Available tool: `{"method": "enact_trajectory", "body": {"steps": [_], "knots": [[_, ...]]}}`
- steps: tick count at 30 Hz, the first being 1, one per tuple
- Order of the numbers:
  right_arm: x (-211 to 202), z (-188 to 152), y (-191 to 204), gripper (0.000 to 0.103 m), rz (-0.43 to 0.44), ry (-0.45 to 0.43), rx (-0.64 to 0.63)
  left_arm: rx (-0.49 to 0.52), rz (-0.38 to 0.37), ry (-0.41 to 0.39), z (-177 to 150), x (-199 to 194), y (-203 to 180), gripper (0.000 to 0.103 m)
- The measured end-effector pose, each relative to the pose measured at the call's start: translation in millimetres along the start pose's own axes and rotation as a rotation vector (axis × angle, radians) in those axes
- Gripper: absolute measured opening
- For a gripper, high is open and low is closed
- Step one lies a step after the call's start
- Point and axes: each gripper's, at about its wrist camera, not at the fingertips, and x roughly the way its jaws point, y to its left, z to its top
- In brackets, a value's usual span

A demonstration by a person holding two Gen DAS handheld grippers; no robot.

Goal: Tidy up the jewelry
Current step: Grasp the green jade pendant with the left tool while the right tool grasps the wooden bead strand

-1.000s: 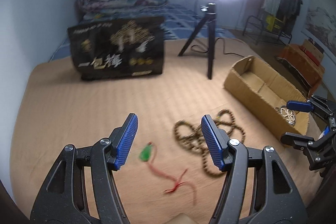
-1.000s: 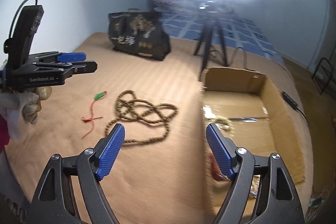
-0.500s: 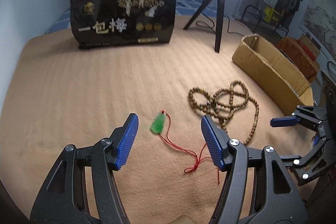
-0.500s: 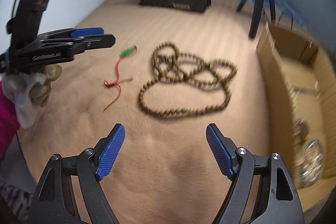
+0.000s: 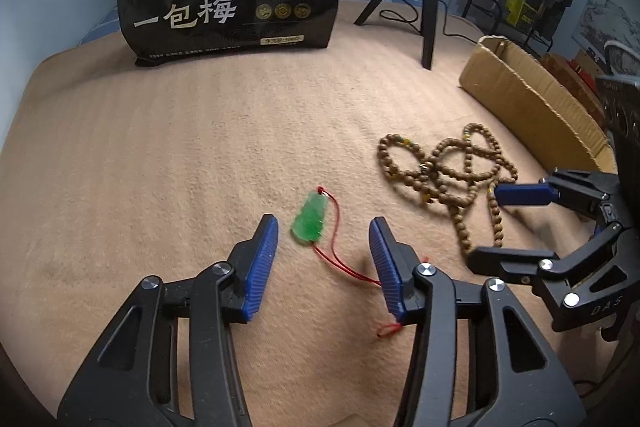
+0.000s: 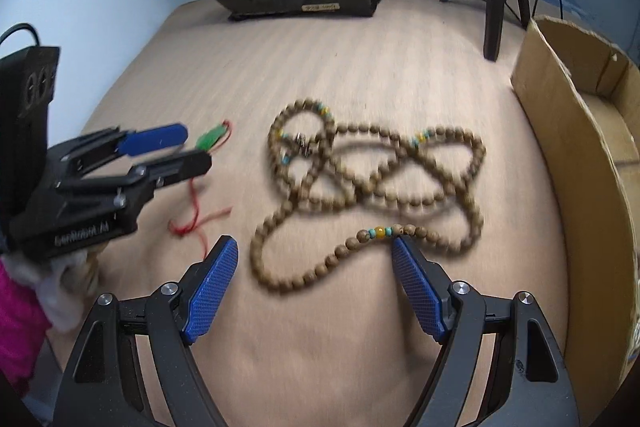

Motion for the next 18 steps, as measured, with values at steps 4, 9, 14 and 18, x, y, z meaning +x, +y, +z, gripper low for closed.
{"method": "enact_trajectory", "body": {"steps": [4, 9, 14, 18], "knots": [[15.5, 13.7, 6.2, 0.08, -0.062, -0.015, -0.039, -0.003, 0.023, 0.006, 2.0, 9.8, 4.3, 0.035], [27.1, 28.3, 6.5, 0.08, -0.102, -0.031, -0.05, 0.009, 0.048, 0.002, 5.2, 15.0, 5.9, 0.019], [37.5, 41.5, 7.8, 0.08, -0.144, -0.04, -0.065, -0.003, 0.054, -0.005, 5.1, 14.8, 10.2, 0.016], [47.7, 48.9, 15.1, 0.083, -0.177, -0.037, -0.11, 0.011, 0.076, -0.011, 3.0, 11.2, 9.5, 0.016]]}}
